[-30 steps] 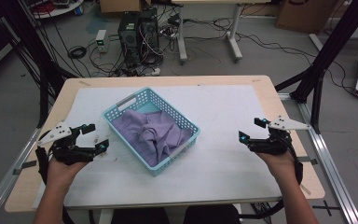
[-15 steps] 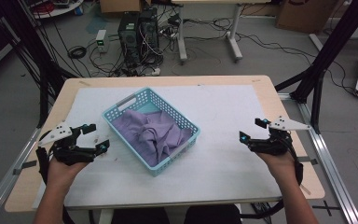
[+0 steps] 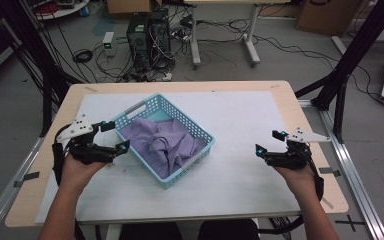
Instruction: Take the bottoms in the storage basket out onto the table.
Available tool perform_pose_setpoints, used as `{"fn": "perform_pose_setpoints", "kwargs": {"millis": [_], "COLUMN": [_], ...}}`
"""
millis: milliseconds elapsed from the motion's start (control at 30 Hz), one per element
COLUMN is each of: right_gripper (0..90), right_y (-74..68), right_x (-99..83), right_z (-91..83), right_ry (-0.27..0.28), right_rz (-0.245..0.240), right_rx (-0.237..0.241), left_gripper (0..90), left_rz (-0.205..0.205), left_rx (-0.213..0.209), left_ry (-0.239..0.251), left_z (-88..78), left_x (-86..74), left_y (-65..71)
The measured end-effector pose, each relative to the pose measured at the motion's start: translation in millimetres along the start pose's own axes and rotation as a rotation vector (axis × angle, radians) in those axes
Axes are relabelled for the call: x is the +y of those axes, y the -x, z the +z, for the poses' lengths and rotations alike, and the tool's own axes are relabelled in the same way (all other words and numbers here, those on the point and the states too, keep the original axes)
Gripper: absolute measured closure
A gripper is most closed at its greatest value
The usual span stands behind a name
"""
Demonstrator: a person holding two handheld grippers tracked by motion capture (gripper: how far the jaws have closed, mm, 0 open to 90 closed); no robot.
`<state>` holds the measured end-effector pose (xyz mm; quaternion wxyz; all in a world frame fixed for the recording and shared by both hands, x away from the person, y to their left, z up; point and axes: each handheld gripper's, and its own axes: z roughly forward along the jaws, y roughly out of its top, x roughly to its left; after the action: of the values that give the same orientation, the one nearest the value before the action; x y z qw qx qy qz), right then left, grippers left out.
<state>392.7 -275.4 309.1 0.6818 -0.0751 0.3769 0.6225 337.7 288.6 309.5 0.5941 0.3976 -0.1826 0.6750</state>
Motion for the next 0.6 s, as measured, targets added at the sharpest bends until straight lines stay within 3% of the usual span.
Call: {"fn": "perform_pose_setpoints", "kwargs": {"millis": [233, 333, 600], "right_gripper": [15.5, 15.4, 15.4], "right_y": [2.7, 4.0, 7.6], "right_x": [-0.4, -0.7, -1.1], "right_z": [-2.2, -2.1, -4.6], "right_ry": [0.004, 0.003, 0.01], "right_rz": [0.007, 0.005, 0.01], "right_rx": [-0.006, -0.005, -0.018], "left_gripper": [10.1, 10.1, 10.1], "left_rz": [0.049, 0.044, 0.064], "left_rx": [-0.058, -0.082, -0.085], "left_ry": [-0.063, -0.103, -0.186], "left_z": [41.2, 62.5, 94.3], "left_x": [24.5, 31.1, 36.4], "left_y": [4.6, 4.8, 7.4]}}
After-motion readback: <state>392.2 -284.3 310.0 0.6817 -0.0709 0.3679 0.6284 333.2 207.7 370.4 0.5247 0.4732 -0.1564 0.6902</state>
